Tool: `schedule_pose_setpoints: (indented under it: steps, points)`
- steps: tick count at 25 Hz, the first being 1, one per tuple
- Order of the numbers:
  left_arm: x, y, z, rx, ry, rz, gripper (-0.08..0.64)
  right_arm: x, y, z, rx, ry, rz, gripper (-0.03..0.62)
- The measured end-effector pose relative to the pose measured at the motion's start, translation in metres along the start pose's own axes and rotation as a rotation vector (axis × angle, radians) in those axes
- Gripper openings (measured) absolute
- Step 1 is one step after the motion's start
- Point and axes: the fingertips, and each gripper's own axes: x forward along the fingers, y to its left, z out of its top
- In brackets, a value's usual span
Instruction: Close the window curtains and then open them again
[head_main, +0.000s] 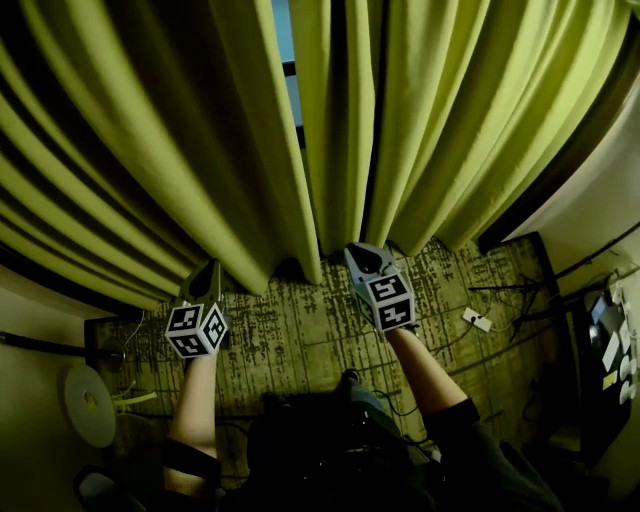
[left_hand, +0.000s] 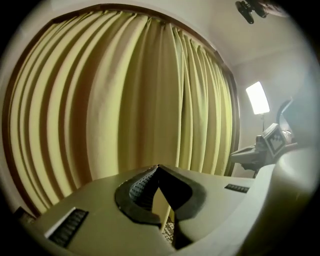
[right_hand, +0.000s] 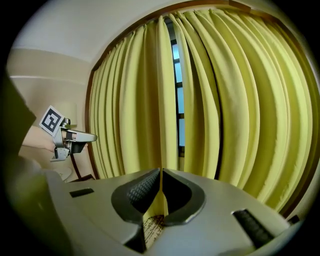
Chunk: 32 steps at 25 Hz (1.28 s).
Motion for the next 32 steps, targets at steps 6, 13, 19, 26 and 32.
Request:
schedule_pose_setpoints:
  steps: [6, 13, 19, 26, 32]
  points:
    - [-0.037, 0.050, -0.040, -0.008, 0.048, 0.017, 0.003, 0.009, 0.056, -0.027, 0.018, 0.051, -0.035, 0.000]
    - [-0.073, 0.088, -0.073, -0.048, 0.093, 0.044, 0.003, 0.014, 0.098, -0.039, 0.019, 0.078, -0.030, 0.000]
    - [-0.093, 0.104, -0.085, -0.072, 0.098, 0.051, 0.003, 0.010, 0.117, -0.055, 0.053, 0.104, -0.046, 0.000]
    - [-0.103, 0.102, -0.093, -0.116, 0.098, 0.051, 0.003, 0.002, 0.118, -0.071, 0.047, 0.127, -0.052, 0.001]
    - [-0.098, 0.105, -0.094, -0.119, 0.101, 0.056, 0.003, 0.008, 0.112, -0.072, 0.051, 0.125, -0.053, 0.001]
